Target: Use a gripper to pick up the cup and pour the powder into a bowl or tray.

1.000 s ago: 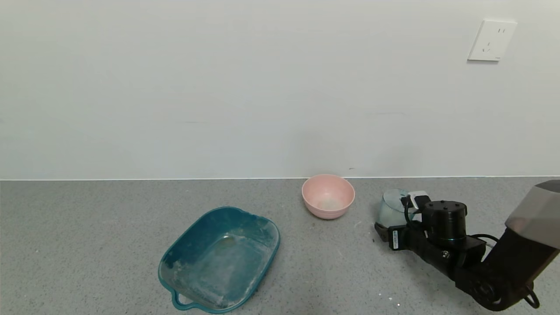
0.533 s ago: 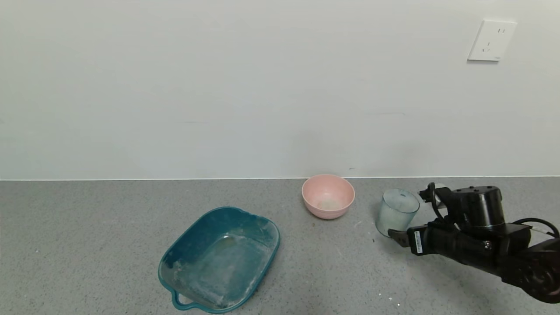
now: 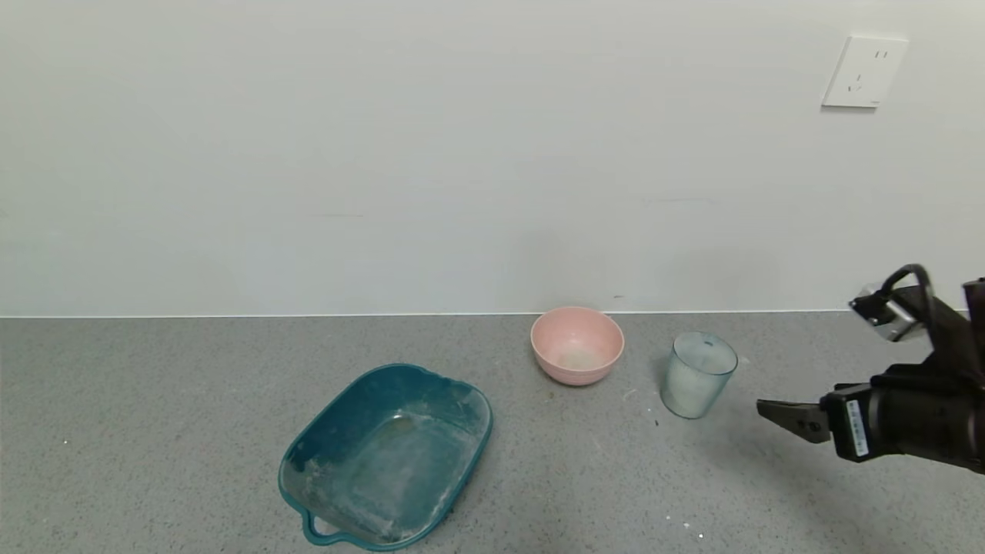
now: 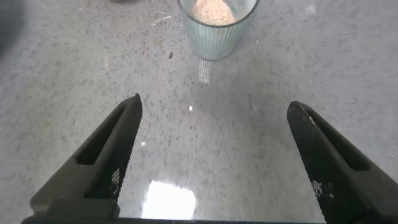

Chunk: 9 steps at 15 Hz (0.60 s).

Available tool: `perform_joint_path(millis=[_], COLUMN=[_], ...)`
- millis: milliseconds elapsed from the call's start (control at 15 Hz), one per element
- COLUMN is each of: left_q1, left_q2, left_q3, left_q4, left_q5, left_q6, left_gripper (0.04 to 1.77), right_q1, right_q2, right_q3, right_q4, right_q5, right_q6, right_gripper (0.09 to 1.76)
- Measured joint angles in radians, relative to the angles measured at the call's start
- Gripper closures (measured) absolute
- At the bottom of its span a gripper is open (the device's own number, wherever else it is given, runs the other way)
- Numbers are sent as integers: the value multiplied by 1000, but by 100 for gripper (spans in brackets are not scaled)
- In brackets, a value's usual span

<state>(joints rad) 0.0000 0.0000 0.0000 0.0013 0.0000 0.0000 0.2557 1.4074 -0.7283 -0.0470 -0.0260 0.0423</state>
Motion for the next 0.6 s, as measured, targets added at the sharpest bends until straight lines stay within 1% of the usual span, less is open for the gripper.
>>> perform_joint_path(millis=[200,400,600], left_q1=[0,0,0], left_q2=[0,0,0], left_q3=[0,0,0], left_q4=[0,0,0], left_q5=[0,0,0], left_q6=[0,0,0], left_gripper=[5,5,5], right_q1=[7,13,20], right_q2=[-180,-354,-534], right_q3=[-19,-20,-18], right_q4=[152,268,390], right_q5=[-11,-48,-64], right_q6=[-17,-23,-25], right_gripper=[15,15,15])
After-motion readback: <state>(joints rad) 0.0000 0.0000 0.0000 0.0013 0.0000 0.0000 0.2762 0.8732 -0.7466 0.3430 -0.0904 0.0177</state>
